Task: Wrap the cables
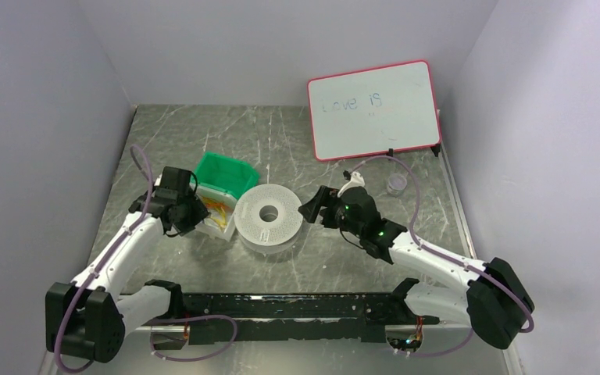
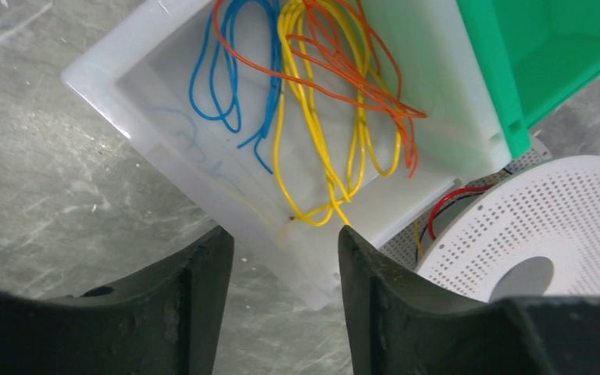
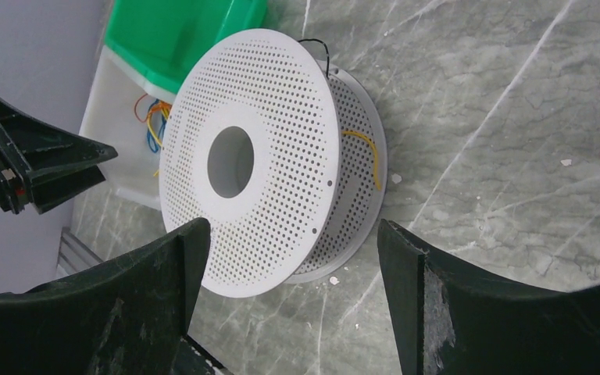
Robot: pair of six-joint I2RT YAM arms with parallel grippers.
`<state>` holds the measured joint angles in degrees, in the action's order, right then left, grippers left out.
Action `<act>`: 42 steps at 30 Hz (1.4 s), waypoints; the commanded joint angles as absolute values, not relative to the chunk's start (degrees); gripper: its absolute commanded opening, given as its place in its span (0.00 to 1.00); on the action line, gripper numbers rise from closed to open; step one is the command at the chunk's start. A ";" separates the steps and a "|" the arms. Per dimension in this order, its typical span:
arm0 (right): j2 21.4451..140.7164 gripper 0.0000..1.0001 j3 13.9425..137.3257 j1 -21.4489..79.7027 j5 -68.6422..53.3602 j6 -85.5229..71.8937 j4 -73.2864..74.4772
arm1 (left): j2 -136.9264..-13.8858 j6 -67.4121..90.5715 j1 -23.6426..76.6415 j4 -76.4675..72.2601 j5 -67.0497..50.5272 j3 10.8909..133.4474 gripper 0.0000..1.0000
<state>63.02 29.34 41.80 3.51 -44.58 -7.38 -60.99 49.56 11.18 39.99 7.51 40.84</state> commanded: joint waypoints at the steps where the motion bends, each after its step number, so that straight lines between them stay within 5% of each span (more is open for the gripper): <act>1: 61.39 0.82 27.96 41.32 4.66 -44.91 -7.55 | -62.35 47.30 10.37 36.25 8.55 41.81 0.53; 13: 59.14 0.81 26.63 41.00 5.40 -44.91 -6.86 | -66.01 46.09 10.11 31.92 10.96 42.67 0.29; 18: 59.44 0.81 26.62 41.01 4.70 -45.04 -7.39 | -70.31 45.92 10.02 30.08 12.57 45.69 0.08; 31: 53.71 0.81 26.78 40.87 6.83 -43.51 -2.97 | -83.97 40.71 9.22 26.61 16.63 60.07 0.07; 42: 44.57 0.81 28.10 40.71 9.27 -41.94 4.66 | -96.69 26.63 9.23 20.43 -0.78 70.68 0.07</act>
